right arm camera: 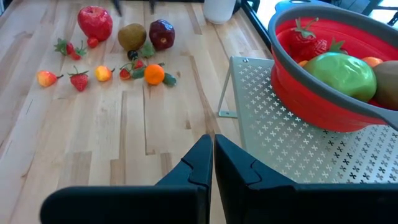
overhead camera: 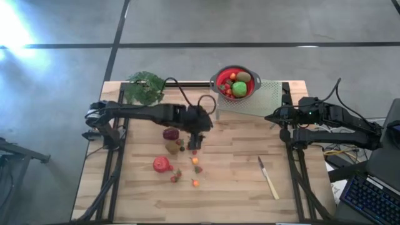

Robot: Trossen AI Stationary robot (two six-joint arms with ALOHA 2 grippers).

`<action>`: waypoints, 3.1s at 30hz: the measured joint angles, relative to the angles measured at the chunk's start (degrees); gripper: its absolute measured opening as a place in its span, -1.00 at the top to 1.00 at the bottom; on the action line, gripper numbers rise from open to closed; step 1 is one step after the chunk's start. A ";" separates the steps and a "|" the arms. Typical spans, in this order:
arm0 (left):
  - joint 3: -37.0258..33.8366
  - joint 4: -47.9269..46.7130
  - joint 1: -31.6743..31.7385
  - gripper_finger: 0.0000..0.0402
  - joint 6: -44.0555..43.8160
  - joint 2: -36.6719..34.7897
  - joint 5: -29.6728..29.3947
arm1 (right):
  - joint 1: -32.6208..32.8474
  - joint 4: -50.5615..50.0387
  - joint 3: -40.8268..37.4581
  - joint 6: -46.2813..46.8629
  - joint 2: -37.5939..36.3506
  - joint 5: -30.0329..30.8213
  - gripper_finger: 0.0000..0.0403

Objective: Pick & Place Fruit
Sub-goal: Put the strawberry into the strainer bowl on the shelf

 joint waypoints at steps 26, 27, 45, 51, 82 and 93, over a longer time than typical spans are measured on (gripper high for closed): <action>-17.21 18.41 -13.67 -0.13 -1.02 0.17 0.04 | 0.00 0.00 0.00 0.00 -0.02 0.00 0.94; -18.31 19.50 -13.67 -0.13 -0.98 0.17 0.08 | 0.00 0.00 0.00 -0.01 -0.02 0.00 0.94; -28.39 30.79 -13.84 -0.13 0.91 0.77 5.38 | 0.00 0.00 0.00 -0.02 -0.02 0.02 0.94; -28.45 32.88 -14.05 -0.13 2.17 3.25 6.80 | 0.00 0.02 0.00 0.00 -0.02 0.00 0.94; -28.42 35.99 -14.08 0.18 3.07 8.63 8.87 | 0.00 0.00 0.00 -0.02 -0.02 0.02 0.94; -28.31 36.16 -14.08 0.45 2.63 8.52 8.83 | 0.00 0.02 0.00 -0.02 -0.02 0.02 0.94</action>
